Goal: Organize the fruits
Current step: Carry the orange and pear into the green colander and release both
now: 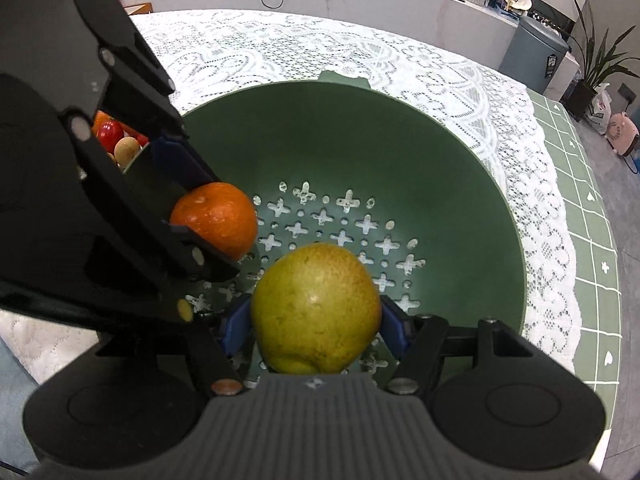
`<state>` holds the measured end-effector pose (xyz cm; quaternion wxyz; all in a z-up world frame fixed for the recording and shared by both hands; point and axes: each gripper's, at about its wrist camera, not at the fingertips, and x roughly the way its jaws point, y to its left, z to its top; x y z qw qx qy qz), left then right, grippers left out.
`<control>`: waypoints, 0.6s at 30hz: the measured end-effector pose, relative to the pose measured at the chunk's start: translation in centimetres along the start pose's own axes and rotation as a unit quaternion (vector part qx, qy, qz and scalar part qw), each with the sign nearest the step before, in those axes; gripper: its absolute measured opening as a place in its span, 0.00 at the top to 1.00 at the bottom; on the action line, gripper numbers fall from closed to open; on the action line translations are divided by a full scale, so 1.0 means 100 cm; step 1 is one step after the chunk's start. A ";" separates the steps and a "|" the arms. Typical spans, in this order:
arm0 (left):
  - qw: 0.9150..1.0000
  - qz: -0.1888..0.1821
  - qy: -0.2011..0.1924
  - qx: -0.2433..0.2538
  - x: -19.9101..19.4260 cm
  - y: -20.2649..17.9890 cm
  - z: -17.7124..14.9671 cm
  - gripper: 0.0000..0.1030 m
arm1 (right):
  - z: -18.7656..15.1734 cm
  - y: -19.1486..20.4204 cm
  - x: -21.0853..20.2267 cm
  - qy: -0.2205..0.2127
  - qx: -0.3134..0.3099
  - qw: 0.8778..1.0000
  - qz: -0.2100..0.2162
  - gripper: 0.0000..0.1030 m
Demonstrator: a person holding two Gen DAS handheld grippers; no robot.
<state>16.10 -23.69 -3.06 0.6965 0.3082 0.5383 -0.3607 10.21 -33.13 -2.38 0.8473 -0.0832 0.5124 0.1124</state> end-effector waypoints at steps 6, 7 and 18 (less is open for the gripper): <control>1.000 -0.003 0.002 -0.003 0.005 -0.001 0.002 0.52 | 0.000 0.000 -0.001 0.000 0.001 1.000 0.000 0.38; 1.000 -0.003 0.003 -0.003 0.005 -0.001 0.002 0.52 | 0.000 0.000 -0.001 0.000 0.000 1.000 0.000 0.38; 1.000 0.015 0.002 0.006 0.006 -0.004 0.002 0.46 | -0.003 0.006 -0.006 -0.009 -0.007 1.000 -0.025 0.37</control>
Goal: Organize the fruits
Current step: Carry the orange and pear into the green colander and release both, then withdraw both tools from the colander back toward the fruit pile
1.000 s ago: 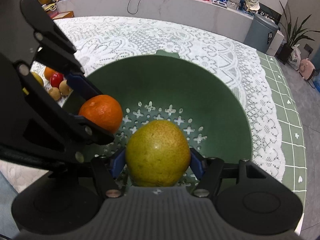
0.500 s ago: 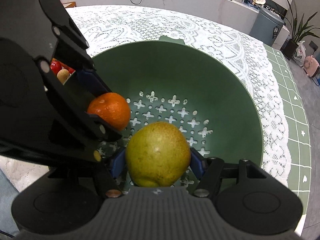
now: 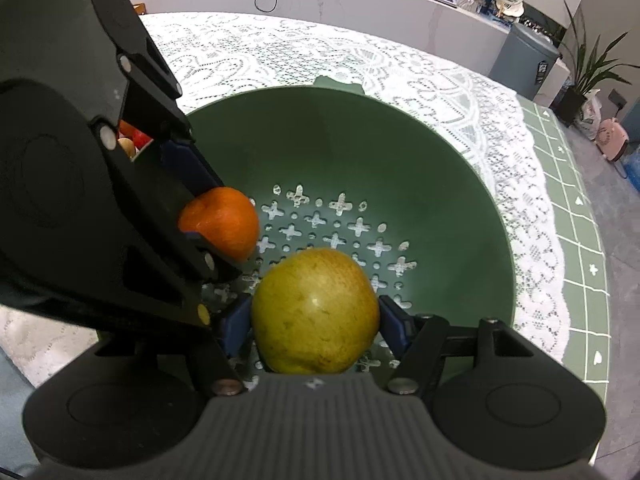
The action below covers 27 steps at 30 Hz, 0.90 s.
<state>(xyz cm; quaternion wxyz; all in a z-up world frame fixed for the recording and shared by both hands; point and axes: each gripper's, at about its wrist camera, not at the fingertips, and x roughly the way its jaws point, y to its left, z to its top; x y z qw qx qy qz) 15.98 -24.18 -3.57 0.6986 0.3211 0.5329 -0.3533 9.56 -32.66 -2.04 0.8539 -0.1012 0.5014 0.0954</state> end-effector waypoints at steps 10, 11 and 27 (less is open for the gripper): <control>1.000 0.012 -0.019 -0.016 -0.021 0.001 -0.007 0.40 | -0.003 -0.003 -0.016 -0.029 0.010 0.999 -0.013 0.32; 0.999 0.011 -0.026 -0.017 -0.026 0.001 -0.009 0.40 | -0.003 -0.004 -0.018 -0.035 0.011 0.999 -0.013 0.31; 0.976 0.029 -0.177 -0.127 -0.098 0.018 -0.081 0.37 | -0.011 0.022 -0.054 -0.122 0.006 0.992 -0.044 0.19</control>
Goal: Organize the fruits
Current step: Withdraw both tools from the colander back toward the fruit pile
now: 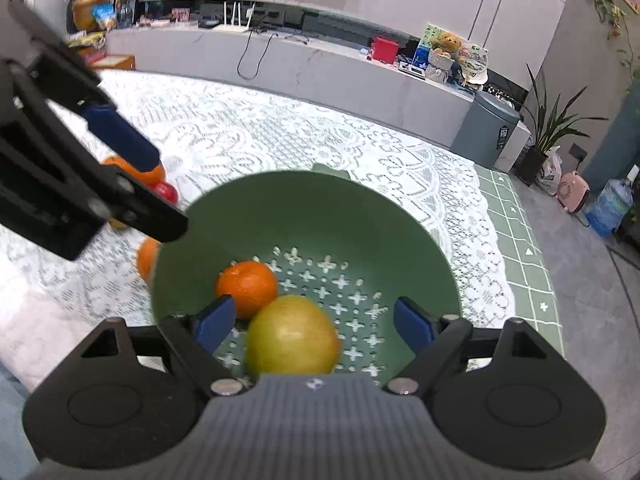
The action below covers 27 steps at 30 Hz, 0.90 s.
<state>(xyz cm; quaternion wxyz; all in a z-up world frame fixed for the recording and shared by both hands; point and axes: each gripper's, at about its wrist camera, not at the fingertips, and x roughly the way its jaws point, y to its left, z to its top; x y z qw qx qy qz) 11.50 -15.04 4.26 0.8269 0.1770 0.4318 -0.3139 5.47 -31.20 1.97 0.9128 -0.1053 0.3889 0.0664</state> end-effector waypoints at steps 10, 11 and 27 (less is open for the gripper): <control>0.992 0.039 -0.079 -0.094 -0.036 0.039 -0.046 0.32 | -0.001 0.021 -0.033 -0.100 0.090 0.990 -0.028 0.17; 0.990 0.045 -0.084 -0.102 -0.039 0.043 -0.051 0.29 | -0.002 0.025 -0.036 -0.107 0.097 0.989 -0.031 0.15; 0.951 0.094 -0.166 -0.243 -0.075 0.090 -0.143 0.24 | 0.002 0.111 -0.033 -0.174 0.113 0.978 0.017 0.11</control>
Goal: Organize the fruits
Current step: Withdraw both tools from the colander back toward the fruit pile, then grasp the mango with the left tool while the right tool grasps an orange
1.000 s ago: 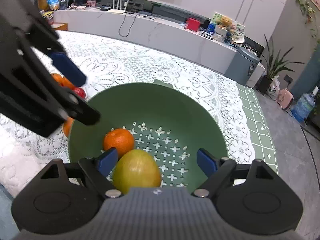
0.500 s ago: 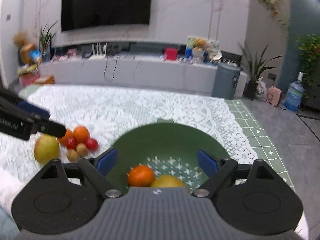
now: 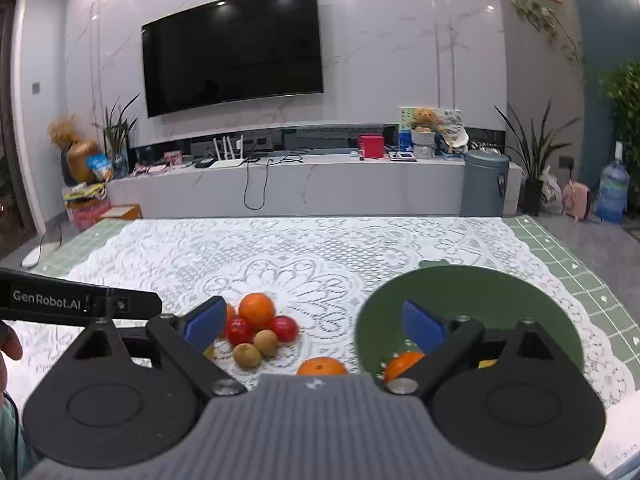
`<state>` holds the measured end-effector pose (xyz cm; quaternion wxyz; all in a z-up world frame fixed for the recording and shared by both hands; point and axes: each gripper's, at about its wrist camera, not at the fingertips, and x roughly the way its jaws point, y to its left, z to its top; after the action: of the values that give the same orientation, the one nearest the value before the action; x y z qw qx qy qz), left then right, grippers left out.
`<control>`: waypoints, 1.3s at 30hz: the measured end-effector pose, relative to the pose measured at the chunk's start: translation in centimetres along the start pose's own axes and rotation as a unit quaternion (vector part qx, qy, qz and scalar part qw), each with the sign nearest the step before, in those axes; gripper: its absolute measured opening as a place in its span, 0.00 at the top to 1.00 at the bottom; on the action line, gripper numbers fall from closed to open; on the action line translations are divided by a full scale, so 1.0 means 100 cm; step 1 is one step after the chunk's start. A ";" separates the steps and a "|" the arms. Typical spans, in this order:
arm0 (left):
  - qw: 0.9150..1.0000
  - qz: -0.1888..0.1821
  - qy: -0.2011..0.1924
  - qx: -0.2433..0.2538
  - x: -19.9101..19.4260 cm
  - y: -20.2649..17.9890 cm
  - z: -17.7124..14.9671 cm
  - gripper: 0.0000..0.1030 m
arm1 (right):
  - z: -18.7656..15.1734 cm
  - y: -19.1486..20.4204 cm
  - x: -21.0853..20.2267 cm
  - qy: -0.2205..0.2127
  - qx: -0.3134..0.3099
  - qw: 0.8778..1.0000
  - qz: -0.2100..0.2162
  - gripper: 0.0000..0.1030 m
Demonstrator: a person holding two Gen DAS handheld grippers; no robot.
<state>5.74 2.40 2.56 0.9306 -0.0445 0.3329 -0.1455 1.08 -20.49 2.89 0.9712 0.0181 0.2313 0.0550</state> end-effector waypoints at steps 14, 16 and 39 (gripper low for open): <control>0.998 0.025 0.037 0.036 0.030 0.009 -0.029 0.35 | -0.041 0.042 0.036 0.058 -0.107 0.991 -0.047 0.40; 0.998 0.029 0.042 0.045 0.034 0.006 -0.032 0.35 | -0.045 0.044 0.044 0.069 -0.125 0.988 -0.062 0.44; 0.992 0.062 0.035 0.103 0.072 -0.006 -0.036 0.29 | -0.072 0.062 0.091 0.086 -0.289 0.943 -0.137 0.54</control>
<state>8.62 -0.28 -4.48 0.9253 0.0774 0.3505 -0.1225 5.33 -13.23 -7.22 0.9092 -0.3005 0.2880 -0.0130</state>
